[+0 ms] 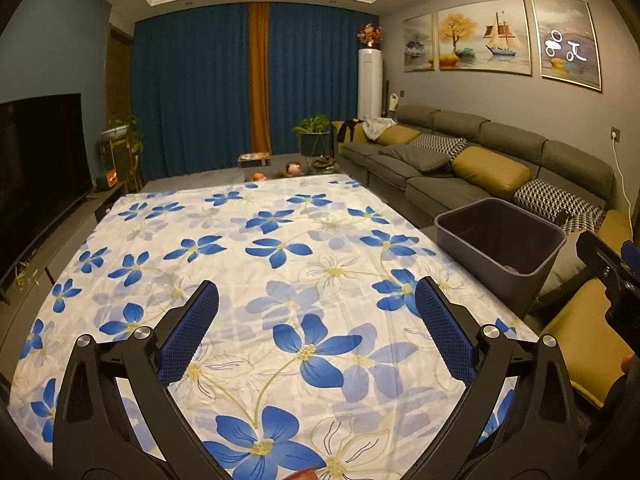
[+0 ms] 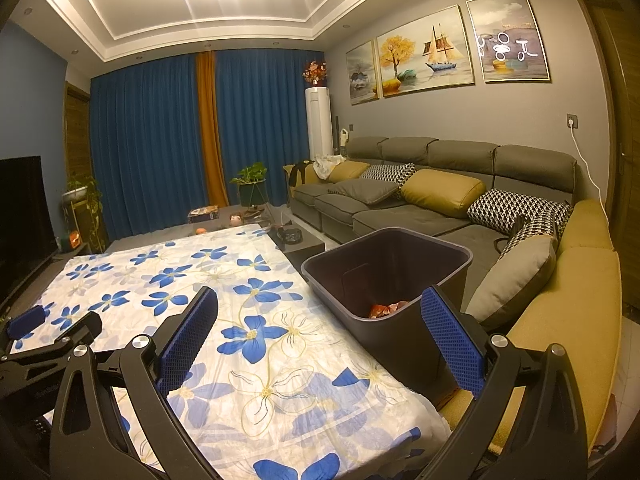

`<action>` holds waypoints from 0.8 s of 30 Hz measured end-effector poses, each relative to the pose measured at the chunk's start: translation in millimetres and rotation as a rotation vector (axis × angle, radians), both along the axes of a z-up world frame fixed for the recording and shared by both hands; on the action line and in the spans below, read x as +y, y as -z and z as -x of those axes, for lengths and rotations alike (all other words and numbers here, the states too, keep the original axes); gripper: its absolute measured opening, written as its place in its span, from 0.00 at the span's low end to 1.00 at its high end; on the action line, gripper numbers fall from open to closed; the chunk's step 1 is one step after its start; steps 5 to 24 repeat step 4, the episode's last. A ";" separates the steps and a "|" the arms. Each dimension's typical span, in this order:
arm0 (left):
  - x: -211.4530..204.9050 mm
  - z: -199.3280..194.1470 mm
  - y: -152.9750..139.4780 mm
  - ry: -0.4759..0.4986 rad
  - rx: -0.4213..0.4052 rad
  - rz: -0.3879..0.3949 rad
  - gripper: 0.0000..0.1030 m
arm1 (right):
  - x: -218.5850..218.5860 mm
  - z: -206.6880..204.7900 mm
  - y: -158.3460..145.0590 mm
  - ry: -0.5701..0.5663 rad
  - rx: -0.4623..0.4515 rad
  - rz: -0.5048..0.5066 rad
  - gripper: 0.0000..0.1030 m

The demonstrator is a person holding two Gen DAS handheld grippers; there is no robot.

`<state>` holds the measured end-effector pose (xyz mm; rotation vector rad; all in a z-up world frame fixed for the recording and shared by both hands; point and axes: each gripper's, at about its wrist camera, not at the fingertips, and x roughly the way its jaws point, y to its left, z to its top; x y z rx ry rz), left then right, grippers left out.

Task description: Collect trash

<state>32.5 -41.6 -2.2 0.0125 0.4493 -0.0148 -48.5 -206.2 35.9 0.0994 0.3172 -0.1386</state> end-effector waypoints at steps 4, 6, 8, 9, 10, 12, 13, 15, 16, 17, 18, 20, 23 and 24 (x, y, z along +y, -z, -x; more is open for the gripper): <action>-0.1 0.4 -1.1 0.001 -0.001 -0.001 0.94 | 0.6 0.6 0.1 0.000 0.000 0.000 0.95; -0.1 0.4 -1.1 0.001 -0.001 -0.001 0.94 | 0.6 0.6 0.1 0.000 0.000 0.000 0.95; -0.1 0.4 -1.1 0.001 -0.001 -0.001 0.94 | 0.6 0.6 0.1 0.000 0.000 0.000 0.95; -0.1 0.4 -1.1 0.001 -0.001 -0.001 0.94 | 0.6 0.6 0.1 0.000 0.000 0.000 0.95; -0.1 0.4 -1.1 0.001 -0.001 -0.001 0.94 | 0.6 0.6 0.1 0.000 0.000 0.000 0.95; -0.1 0.4 -1.1 0.001 -0.001 -0.001 0.94 | 0.6 0.6 0.1 0.000 0.000 0.000 0.95; -0.1 0.4 -1.1 0.001 -0.001 -0.001 0.94 | 0.6 0.6 0.1 0.000 0.000 0.000 0.95; -0.1 0.4 -1.1 0.001 -0.001 -0.001 0.94 | 0.6 0.6 0.1 0.000 0.000 0.000 0.95; -0.1 0.4 -1.1 0.001 -0.001 -0.001 0.94 | 0.6 0.6 0.1 0.000 0.000 0.000 0.95; -0.1 0.4 -1.1 0.001 -0.001 -0.001 0.94 | 0.6 0.6 0.1 0.000 0.000 0.000 0.95; -0.1 0.4 -1.1 0.001 -0.001 -0.001 0.94 | 0.6 0.6 0.1 0.000 0.000 0.000 0.95; -0.1 0.4 -1.1 0.001 -0.001 -0.001 0.94 | 0.6 0.6 0.1 0.000 0.000 0.000 0.95; -0.1 0.4 -1.1 0.001 -0.001 -0.001 0.94 | 0.6 0.6 0.1 0.000 0.000 0.000 0.95; -0.1 0.4 -1.1 0.001 -0.001 -0.001 0.94 | 0.6 0.6 0.1 0.000 0.000 0.000 0.95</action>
